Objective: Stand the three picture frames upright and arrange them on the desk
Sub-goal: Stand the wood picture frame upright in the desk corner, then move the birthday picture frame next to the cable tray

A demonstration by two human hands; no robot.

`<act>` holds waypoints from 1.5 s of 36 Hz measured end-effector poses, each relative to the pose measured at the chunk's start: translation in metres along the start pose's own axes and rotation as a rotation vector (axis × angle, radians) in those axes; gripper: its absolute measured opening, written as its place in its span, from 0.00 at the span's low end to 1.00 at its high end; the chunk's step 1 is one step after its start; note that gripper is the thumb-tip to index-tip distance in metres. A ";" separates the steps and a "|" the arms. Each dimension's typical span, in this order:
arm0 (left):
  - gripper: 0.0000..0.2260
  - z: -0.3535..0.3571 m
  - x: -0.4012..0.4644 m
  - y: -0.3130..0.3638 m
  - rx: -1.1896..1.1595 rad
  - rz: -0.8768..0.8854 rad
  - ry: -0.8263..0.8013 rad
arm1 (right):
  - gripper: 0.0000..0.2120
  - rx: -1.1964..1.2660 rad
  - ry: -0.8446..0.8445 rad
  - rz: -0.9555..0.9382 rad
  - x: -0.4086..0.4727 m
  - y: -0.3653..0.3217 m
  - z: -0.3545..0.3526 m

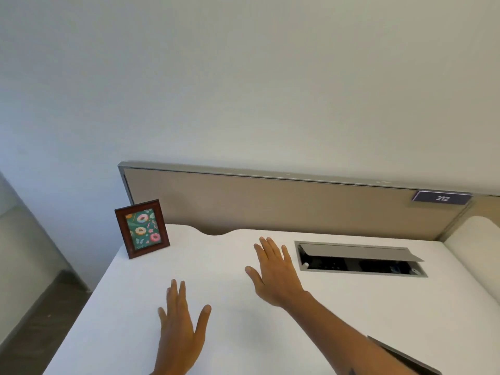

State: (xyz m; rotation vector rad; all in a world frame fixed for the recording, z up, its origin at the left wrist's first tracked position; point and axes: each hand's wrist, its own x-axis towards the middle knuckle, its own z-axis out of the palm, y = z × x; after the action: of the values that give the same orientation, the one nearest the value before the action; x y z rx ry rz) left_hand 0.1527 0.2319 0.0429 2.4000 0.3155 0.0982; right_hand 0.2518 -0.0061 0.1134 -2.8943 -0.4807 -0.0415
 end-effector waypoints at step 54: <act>0.27 0.183 -0.197 0.242 -0.468 -0.133 -0.529 | 0.34 0.971 -0.050 0.806 -0.334 0.226 -0.030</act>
State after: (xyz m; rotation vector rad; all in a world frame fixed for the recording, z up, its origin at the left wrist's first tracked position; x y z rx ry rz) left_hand 0.0394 -0.1103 0.0686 1.8481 0.1748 -0.4672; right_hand 0.0090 -0.3270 0.0770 -1.9252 0.5470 0.2977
